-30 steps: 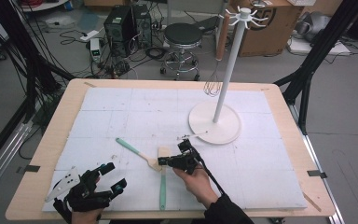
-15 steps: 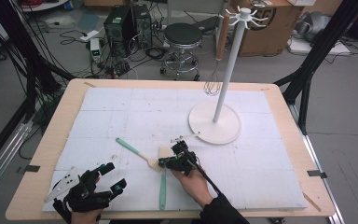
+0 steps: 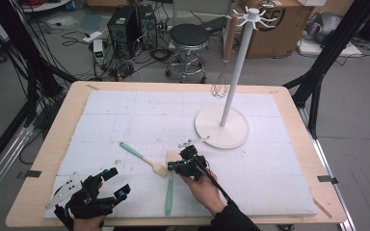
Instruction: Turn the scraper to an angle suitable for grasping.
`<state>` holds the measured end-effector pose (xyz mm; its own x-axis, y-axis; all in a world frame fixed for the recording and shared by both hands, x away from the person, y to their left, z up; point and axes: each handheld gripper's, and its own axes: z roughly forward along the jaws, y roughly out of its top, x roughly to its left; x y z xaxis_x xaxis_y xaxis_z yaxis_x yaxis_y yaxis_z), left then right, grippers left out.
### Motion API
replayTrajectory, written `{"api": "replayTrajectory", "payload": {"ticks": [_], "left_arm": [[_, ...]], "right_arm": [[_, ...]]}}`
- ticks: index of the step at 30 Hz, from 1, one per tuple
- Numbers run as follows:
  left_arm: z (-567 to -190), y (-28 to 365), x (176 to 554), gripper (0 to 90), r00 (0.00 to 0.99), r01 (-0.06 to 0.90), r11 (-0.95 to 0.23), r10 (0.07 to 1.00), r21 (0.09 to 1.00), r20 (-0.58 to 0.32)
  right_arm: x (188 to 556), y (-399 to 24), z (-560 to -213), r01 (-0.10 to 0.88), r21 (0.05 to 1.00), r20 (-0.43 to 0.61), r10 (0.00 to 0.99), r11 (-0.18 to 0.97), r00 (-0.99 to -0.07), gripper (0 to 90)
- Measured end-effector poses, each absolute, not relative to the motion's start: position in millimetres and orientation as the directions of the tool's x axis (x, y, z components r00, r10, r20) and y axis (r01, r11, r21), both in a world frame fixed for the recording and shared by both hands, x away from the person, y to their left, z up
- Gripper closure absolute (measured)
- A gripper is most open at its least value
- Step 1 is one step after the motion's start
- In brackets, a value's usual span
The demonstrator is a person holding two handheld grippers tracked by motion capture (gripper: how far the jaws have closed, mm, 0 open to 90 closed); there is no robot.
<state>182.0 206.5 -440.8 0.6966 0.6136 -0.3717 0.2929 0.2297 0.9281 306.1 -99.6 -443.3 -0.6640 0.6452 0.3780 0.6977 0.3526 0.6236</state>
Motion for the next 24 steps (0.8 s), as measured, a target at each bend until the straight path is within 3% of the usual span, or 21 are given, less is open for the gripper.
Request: {"api": "replayTrajectory", "payload": {"ticks": [7, 10, 24], "left_arm": [[-441, 207, 182, 15.8, 0.697, 0.295, 0.230, 0.612, 0.927, -0.373], [-441, 207, 182, 15.9, 0.696, 0.293, 0.232, 0.614, 0.928, -0.373], [-441, 208, 181, 15.8, 0.694, 0.293, 0.232, 0.616, 0.928, -0.373]], "right_arm": [[307, -91, -451, 0.712, 0.604, 0.393, 0.643, 0.358, -0.658, 89.1], [306, -88, -448, 0.687, 0.618, 0.330, 0.668, 0.382, -0.667, 89.2], [307, -94, -444, 0.661, 0.621, 0.232, 0.707, 0.422, -0.668, 89.3]]}}
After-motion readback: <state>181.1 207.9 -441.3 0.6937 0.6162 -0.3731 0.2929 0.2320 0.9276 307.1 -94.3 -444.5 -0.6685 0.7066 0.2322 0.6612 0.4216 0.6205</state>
